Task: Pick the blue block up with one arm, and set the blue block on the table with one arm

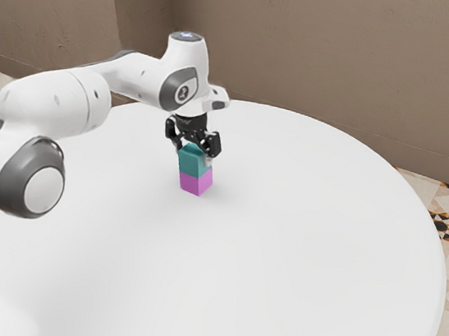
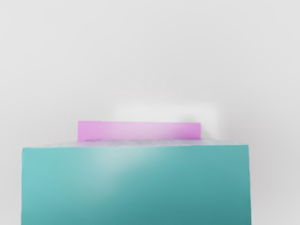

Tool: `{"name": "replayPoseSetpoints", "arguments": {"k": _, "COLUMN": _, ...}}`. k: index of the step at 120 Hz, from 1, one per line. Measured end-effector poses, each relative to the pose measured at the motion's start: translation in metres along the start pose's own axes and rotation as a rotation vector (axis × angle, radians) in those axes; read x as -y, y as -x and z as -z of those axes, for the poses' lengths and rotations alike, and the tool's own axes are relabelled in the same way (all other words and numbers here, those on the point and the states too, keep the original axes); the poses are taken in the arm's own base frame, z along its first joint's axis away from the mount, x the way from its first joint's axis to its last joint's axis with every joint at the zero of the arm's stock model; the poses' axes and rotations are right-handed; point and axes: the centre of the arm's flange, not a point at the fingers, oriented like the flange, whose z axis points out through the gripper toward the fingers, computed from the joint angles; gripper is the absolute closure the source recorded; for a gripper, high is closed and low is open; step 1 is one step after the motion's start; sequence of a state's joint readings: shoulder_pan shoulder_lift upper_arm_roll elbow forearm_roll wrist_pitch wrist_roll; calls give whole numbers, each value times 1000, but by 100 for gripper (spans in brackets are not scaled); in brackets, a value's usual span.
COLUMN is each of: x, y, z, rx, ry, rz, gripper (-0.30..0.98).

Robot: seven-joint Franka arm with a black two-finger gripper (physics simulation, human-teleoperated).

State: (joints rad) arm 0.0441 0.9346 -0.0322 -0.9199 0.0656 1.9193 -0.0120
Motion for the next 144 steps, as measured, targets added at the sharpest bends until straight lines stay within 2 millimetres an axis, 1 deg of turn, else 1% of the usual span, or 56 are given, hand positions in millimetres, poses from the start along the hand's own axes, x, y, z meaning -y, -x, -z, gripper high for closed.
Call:
{"name": "replayPoseSetpoints", "arguments": {"k": 12, "x": 0, "y": 0, "z": -4, "rx": 3, "ry": 1, "rz": -2, "gripper": 1}}
{"name": "replayPoseSetpoints", "arguments": {"k": 38, "x": 3, "y": 0, "z": 0, "rx": 1, "ry": 0, "rz": -1, "gripper": 25}}
{"name": "replayPoseSetpoints", "arguments": {"k": 61, "x": 3, "y": 1, "z": 5, "rx": 0, "ry": 0, "rz": -3, "gripper": 32}}
{"name": "replayPoseSetpoints", "arguments": {"k": 65, "x": 0, "y": 1, "z": 10, "rx": -2, "ry": 0, "rz": -6, "gripper": 33}}
{"name": "replayPoseSetpoints", "arguments": {"k": 73, "x": -12, "y": 0, "z": 24, "rx": -16, "ry": 1, "rz": -22, "gripper": 33}}
{"name": "replayPoseSetpoints", "arguments": {"k": 78, "x": -26, "y": 0, "z": 30, "rx": -21, "ry": 2, "rz": -39, "gripper": 34}}
{"name": "replayPoseSetpoints", "arguments": {"k": 93, "x": -88, "y": 4, "z": 36, "rx": -29, "ry": 8, "rz": -116, "gripper": 37}}
{"name": "replayPoseSetpoints", "arguments": {"k": 99, "x": -109, "y": 6, "z": 36, "rx": -32, "ry": 8, "rz": -141, "gripper": 38}}
{"name": "replayPoseSetpoints", "arguments": {"k": 103, "x": -118, "y": 7, "z": 35, "rx": -31, "ry": 7, "rz": -152, "gripper": 38}}
{"name": "replayPoseSetpoints", "arguments": {"k": 109, "x": -124, "y": 9, "z": 28, "rx": -24, "ry": 6, "rz": -159, "gripper": 38}}
{"name": "replayPoseSetpoints", "arguments": {"k": 118, "x": -128, "y": 10, "z": 18, "rx": -13, "ry": 4, "rz": -162, "gripper": 37}}
{"name": "replayPoseSetpoints", "arguments": {"k": 126, "x": -131, "y": 11, "z": 13, "rx": -7, "ry": 6, "rz": -165, "gripper": 27}}
{"name": "replayPoseSetpoints", "arguments": {"k": 144, "x": -133, "y": 11, "z": 10, "rx": -4, "ry": 15, "rz": -164, "gripper": 13}}
